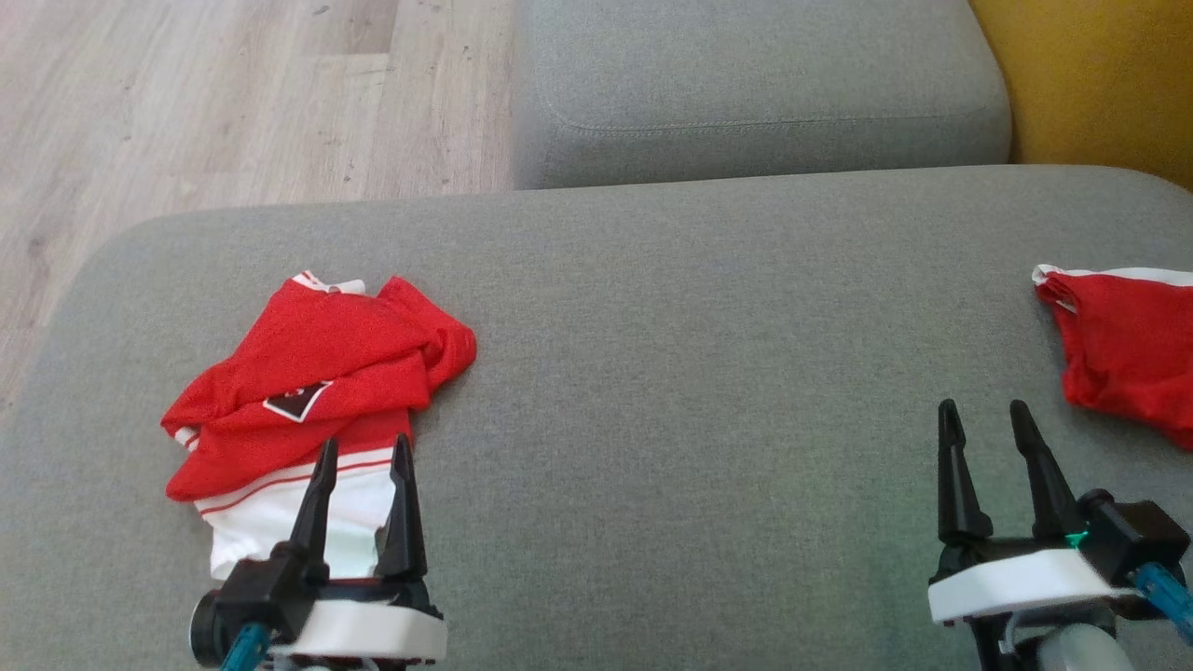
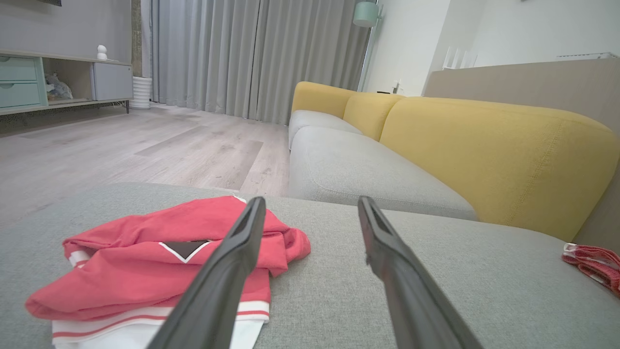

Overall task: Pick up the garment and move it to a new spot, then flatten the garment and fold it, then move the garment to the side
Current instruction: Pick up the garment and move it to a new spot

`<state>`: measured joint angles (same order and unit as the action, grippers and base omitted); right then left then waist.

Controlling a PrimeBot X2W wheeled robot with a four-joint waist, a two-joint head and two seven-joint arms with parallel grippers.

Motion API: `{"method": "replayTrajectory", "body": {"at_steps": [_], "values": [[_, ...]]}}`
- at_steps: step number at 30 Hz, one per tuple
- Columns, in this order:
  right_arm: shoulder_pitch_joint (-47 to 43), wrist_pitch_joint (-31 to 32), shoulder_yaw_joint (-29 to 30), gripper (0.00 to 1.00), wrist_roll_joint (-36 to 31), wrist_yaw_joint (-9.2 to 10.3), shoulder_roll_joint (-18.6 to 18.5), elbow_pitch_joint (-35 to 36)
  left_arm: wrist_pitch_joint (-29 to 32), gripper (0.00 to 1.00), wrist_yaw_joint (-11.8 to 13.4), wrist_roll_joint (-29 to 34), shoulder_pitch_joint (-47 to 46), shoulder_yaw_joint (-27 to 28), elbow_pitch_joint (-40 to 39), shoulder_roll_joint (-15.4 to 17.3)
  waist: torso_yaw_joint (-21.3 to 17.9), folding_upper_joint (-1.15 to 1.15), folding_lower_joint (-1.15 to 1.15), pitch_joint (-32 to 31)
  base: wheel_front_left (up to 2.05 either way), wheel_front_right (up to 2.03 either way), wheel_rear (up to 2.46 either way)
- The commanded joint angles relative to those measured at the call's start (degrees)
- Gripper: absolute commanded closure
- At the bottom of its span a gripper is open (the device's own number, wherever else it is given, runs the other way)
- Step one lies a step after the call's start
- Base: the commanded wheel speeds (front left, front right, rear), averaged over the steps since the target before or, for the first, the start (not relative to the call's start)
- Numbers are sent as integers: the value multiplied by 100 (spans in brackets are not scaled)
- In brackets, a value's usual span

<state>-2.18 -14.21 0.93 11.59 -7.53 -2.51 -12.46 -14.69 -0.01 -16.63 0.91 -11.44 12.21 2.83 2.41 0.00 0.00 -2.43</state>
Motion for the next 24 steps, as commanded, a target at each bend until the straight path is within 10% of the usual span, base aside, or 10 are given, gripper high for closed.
{"method": "replayTrajectory", "body": {"at_steps": [1,24], "values": [[152,-76,-141,0,2,4,-38,207,-31,0,7,-35,-171,176,-209,5,-3,0,0,5,0,0,0],[88,-78,-408,0,103,4,-37,284,-31,0,-4,-19,-246,266,-194,5,317,0,0,-2,0,0,0]]}}
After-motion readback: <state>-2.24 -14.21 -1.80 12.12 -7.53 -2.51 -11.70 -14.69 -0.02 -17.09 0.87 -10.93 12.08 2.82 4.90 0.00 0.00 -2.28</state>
